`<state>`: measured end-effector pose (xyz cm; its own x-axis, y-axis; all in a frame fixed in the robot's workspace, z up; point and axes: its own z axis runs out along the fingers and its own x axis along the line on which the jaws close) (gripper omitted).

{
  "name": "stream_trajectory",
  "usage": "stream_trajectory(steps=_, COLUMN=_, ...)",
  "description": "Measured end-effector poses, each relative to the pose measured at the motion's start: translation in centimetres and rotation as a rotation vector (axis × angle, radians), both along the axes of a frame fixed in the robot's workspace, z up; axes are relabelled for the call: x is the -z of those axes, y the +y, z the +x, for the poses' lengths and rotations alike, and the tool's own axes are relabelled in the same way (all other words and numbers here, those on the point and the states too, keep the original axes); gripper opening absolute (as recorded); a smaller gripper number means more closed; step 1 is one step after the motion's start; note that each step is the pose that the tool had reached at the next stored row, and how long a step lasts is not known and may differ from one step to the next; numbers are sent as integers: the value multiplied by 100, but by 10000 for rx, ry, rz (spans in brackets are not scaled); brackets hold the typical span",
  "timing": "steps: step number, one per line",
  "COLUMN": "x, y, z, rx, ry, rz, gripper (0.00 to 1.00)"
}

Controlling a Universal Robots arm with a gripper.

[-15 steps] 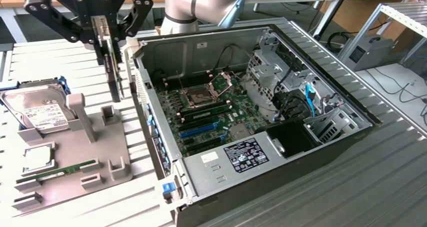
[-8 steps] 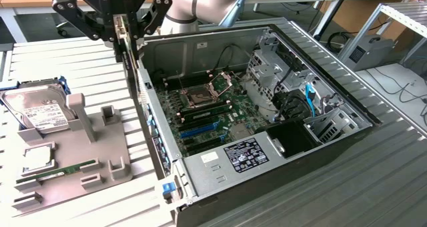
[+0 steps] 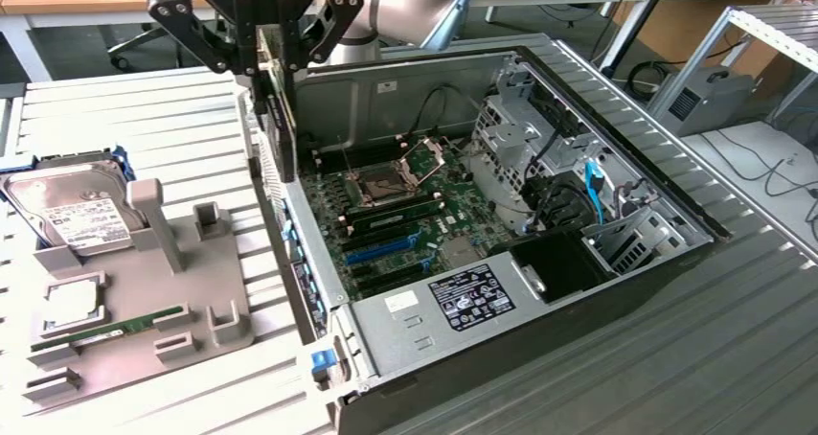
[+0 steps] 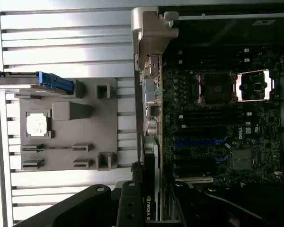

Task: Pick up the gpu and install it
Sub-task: 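Pick up the gpu and move the gpu toward the slot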

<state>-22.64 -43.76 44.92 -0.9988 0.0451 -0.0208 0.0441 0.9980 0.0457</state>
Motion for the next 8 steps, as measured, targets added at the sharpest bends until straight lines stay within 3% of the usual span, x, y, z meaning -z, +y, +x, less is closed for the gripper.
stream_trajectory(steps=8, x=0, y=0, z=193, rx=0, ry=0, rz=0, gripper=27)
